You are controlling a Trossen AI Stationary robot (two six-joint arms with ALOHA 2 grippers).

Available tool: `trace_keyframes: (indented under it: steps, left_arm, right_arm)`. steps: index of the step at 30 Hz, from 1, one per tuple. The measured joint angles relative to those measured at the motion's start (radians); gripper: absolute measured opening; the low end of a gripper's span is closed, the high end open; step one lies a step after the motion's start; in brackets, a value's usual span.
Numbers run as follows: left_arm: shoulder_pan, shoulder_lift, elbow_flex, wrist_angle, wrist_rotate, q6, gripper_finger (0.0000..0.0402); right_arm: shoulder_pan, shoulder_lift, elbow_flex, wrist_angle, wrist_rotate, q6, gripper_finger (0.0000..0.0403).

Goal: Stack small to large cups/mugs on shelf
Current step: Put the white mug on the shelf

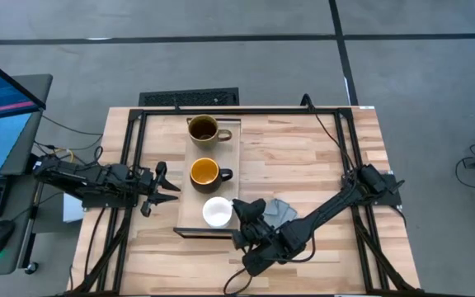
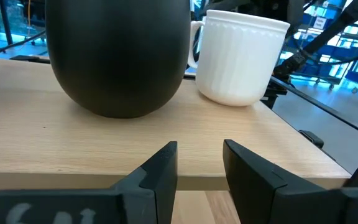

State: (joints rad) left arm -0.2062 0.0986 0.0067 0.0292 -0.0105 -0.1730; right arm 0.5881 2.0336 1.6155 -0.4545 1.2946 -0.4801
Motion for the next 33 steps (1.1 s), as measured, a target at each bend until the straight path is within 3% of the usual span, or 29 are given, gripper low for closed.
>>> trace_keyframes:
  steps: [10,33]
  left_arm:
    - [0.0,0.0,0.0,0.0,0.0,0.0,0.0119]
    - [0.0,0.0,0.0,0.0,0.002,-0.016,0.0119]
  right_arm:
    - [0.042,-0.002,0.078,0.03,-0.071,0.001,0.0137]
    - [0.01,-0.002,0.08,0.084,-0.172,0.01,0.0128]
